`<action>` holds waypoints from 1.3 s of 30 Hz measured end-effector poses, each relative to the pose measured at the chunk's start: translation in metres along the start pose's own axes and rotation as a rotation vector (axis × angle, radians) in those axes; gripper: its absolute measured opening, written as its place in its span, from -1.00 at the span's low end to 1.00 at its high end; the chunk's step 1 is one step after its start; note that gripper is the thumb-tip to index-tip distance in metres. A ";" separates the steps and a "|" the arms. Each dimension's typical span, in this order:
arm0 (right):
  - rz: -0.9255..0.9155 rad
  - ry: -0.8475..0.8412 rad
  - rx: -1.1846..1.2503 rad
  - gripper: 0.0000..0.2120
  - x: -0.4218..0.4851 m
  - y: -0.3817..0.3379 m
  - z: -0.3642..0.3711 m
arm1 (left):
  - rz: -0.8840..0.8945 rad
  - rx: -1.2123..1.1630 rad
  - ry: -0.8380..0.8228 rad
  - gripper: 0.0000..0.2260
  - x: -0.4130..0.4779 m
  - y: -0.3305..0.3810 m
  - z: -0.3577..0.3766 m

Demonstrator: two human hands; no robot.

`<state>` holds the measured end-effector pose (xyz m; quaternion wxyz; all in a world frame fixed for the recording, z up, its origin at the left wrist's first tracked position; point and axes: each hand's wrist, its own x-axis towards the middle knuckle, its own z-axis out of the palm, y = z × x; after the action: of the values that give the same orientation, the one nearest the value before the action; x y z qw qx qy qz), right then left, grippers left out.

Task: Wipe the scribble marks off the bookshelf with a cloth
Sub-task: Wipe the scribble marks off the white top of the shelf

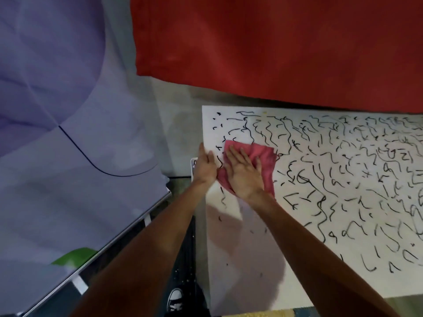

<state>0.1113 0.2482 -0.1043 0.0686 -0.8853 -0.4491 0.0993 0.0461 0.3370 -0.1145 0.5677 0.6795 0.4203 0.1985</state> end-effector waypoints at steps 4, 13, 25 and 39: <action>-0.395 0.157 -0.018 -0.55 -0.109 0.002 0.022 | 0.021 0.031 -0.014 -0.57 0.005 -0.011 0.002; -0.231 0.091 0.066 -0.48 -0.044 0.013 0.002 | 0.039 -0.004 -0.056 -0.55 0.008 -0.013 0.002; -0.329 0.206 0.095 -0.64 -0.145 0.003 0.024 | 0.364 0.855 -0.149 -0.49 0.007 -0.007 -0.002; -0.321 0.241 0.185 -0.68 -0.195 -0.011 0.039 | 0.555 1.117 -0.277 -0.52 0.019 0.007 -0.011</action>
<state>-0.0190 0.0985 -0.1174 0.2177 -0.7979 -0.5617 0.0214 0.0507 0.3585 -0.1089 0.1044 0.9759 0.1915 -0.0005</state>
